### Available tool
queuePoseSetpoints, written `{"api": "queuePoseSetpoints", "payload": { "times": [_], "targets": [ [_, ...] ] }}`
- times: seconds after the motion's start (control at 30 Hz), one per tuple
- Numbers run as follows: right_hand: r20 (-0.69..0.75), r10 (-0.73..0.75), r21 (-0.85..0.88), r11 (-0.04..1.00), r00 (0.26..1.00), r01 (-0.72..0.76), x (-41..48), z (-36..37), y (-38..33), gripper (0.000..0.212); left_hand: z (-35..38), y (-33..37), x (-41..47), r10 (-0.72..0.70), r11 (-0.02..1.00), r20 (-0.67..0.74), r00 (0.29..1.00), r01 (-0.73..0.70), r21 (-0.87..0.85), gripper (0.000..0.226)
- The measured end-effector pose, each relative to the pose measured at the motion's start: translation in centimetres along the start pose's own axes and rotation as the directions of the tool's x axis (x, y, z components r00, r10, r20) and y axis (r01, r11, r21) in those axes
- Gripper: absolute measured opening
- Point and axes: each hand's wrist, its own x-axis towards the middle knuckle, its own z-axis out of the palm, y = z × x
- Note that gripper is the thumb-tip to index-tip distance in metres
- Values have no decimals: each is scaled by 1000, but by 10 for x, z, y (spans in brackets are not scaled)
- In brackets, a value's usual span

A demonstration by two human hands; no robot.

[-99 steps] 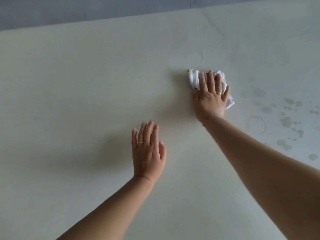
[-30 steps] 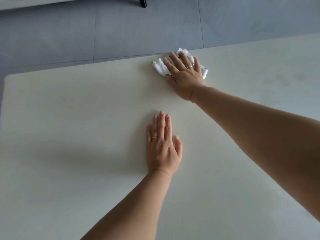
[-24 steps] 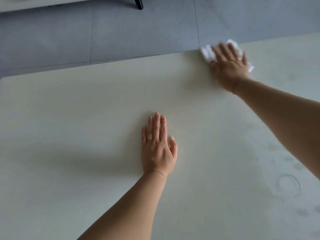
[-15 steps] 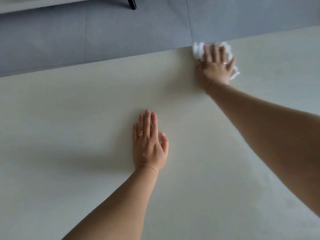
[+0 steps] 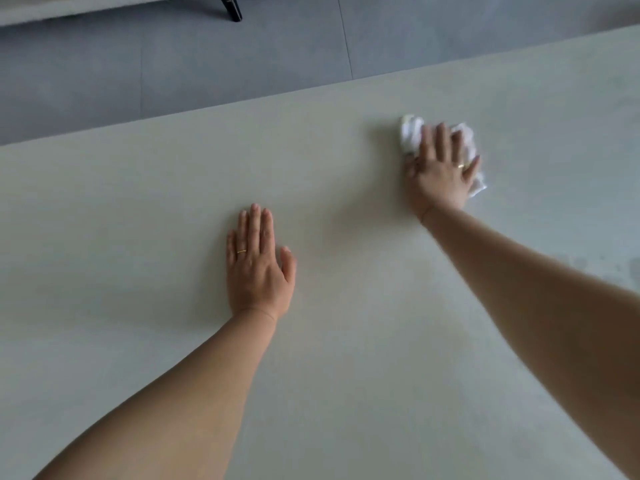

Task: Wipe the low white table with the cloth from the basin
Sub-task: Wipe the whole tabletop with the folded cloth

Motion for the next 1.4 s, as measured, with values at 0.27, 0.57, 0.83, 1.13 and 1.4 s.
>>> {"api": "queuePoseSetpoints", "payload": {
  "times": [0.27, 0.57, 0.83, 1.13, 1.4],
  "targets": [
    [119, -400, -138, 900, 909, 414, -57, -22, 62, 51, -5, 1, -1, -5, 998, 58, 998, 1, 67, 64],
    [57, -232, -43, 971, 971, 234, -134, 6, 28, 57, 10, 103, -124, 172, 984, 96, 980, -168, -53, 63],
    [88, -275, -110, 953, 957, 284, -112, -35, 130, 55, 23, 110, -141, 122, 992, 126, 985, -123, 3, 69],
    [108, -381, -78, 918, 918, 390, -218, 1, 68, 57, 21, 111, -140, 121, 993, 102, 987, -121, -11, 67],
    [52, -100, -117, 988, 994, 105, -178, -42, 168, 56, 21, 112, -141, 107, 994, 89, 990, -107, -6, 69]
  ]
}}
